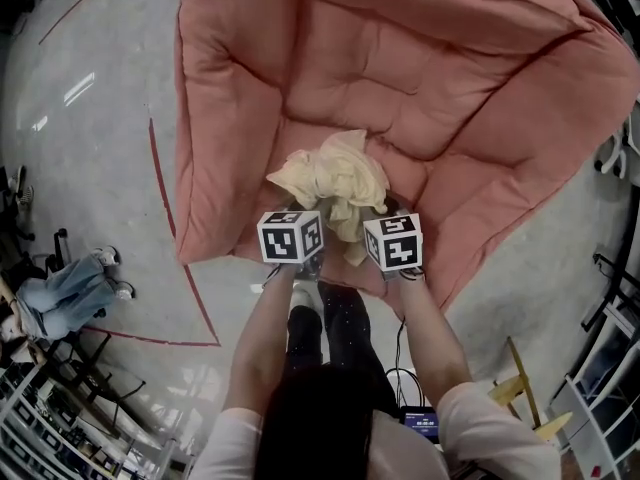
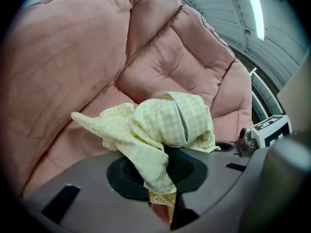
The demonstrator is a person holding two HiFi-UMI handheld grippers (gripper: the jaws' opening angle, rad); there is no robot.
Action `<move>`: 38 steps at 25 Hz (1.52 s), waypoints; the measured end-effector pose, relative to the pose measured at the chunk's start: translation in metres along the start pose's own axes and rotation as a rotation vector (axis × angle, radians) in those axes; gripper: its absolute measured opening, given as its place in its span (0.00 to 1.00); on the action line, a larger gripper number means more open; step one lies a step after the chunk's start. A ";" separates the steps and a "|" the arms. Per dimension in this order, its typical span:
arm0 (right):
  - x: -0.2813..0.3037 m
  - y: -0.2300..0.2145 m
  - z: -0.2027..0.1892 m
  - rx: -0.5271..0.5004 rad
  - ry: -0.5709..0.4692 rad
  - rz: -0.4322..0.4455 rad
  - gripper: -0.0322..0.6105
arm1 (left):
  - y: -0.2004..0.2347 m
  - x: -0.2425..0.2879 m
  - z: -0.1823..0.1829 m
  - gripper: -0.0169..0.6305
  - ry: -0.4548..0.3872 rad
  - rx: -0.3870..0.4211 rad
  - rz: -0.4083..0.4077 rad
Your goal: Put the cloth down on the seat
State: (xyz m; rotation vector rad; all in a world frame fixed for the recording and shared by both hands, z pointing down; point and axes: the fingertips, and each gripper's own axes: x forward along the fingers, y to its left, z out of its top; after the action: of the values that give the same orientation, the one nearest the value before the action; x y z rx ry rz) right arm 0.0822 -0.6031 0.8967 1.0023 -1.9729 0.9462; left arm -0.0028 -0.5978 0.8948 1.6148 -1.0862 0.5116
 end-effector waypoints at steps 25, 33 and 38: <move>-0.113 0.032 0.034 0.085 -0.107 -0.057 0.56 | -0.025 -0.109 0.006 0.48 -0.020 -0.011 0.068; -0.207 0.063 0.067 0.139 -0.317 -0.059 0.55 | -0.103 -0.186 0.033 0.48 -0.148 0.063 -0.121; -0.260 0.098 0.080 0.038 -0.383 -0.094 0.48 | -0.131 -0.241 0.031 0.48 -0.222 0.130 -0.136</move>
State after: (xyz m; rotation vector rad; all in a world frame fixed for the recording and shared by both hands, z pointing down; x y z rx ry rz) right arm 0.0915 -0.5423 0.6139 1.3676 -2.1980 0.7852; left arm -0.0160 -0.5314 0.6270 1.8788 -1.1141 0.3238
